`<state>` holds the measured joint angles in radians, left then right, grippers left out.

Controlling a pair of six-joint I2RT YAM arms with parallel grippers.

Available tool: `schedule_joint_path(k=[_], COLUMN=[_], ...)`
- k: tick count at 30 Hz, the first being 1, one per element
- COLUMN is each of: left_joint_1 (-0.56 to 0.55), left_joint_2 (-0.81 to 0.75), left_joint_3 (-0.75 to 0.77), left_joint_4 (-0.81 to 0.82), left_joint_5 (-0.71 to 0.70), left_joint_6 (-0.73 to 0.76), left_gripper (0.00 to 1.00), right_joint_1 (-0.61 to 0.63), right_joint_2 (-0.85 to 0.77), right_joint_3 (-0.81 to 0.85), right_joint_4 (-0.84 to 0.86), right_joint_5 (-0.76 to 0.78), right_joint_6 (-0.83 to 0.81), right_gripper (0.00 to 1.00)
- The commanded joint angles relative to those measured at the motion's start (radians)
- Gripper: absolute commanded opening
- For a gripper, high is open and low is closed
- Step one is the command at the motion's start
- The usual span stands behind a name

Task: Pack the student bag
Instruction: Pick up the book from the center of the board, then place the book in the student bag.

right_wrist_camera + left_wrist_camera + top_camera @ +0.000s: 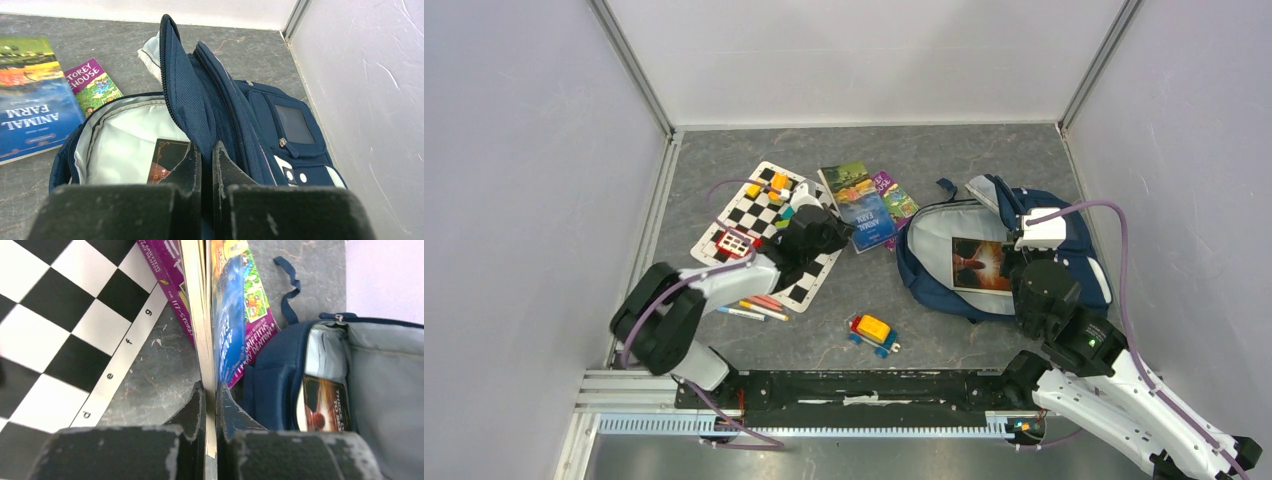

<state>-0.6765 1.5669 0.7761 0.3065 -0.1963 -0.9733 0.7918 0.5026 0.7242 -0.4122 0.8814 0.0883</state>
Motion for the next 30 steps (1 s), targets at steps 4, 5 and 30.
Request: schedule_joint_path(k=[4,5,30], left_joint_1=[-0.005,-0.006,-0.354], left_joint_2=[-0.319,-0.345,-0.367], left_joint_3=[-0.078,-0.068,0.300], left_joint_4=[-0.003,-0.036,-0.402], left_joint_5=[0.042,0.062,0.077], left_joint_6=[0.230,0.243,0.048], left_gripper=[0.02,0.02,0.02], right_joint_1=[0.003,0.003,0.003], right_joint_2=[-0.015,-0.014,-0.028], right_joint_3=[0.029,0.030,0.061], right_joint_4=[0.117,0.117,0.097], right_joint_5=[0.025,0.025,0.010], right_joint_6=[0.008,0.008,0.022], right_gripper=[0.00,0.00,0.00])
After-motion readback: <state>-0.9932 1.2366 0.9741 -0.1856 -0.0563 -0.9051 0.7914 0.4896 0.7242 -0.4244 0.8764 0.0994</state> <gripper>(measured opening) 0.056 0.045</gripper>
